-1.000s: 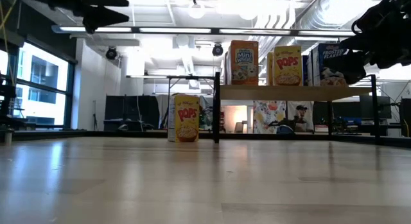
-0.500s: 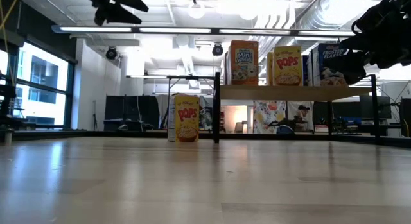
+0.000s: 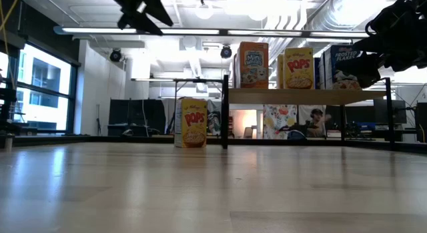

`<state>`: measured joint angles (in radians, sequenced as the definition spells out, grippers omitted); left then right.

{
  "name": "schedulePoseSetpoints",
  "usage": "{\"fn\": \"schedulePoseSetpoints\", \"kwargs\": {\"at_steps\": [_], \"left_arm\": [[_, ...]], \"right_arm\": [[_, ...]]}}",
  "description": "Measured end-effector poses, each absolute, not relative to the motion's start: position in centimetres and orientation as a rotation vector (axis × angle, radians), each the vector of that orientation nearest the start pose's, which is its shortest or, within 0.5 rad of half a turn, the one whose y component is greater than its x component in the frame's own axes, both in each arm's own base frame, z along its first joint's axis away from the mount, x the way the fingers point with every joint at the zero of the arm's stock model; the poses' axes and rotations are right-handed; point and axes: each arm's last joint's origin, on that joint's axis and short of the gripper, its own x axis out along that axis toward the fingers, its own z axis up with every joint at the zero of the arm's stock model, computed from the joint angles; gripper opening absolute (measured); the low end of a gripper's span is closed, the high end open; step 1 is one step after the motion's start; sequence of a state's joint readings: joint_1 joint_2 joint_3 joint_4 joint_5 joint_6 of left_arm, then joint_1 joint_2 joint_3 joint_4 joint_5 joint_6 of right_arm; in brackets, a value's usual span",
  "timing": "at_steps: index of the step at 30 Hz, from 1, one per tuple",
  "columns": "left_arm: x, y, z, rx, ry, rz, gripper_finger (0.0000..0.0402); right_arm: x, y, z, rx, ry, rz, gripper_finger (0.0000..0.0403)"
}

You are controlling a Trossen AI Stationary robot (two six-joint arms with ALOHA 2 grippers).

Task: Stack cereal on shelf
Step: Put the yellow cereal box on the shelf aligned with the other yellow cereal boxes

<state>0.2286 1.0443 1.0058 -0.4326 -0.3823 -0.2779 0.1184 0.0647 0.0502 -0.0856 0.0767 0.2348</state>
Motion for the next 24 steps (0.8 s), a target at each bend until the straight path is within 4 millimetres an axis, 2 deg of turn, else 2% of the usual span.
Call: {"fn": "schedulePoseSetpoints", "kwargs": {"at_steps": [4, 11, 24], "left_arm": [[22.7, 7.4, 33.6, -0.251, 0.46, 0.652, 0.0239], [25.2, 9.6, 30.9, -0.24, 0.606, 0.642, 0.0239], [27.3, 12.7, 27.0, -0.3, 0.726, 0.671, 0.0239]], "right_arm": [[9.8, 0.9, 16.7, 0.225, 0.105, 0.03, 0.027], [9.8, 0.9, 16.7, 0.225, 0.105, 0.032, 0.027], [9.8, 1.0, 16.7, 0.224, 0.105, 0.032, 0.027]]}}
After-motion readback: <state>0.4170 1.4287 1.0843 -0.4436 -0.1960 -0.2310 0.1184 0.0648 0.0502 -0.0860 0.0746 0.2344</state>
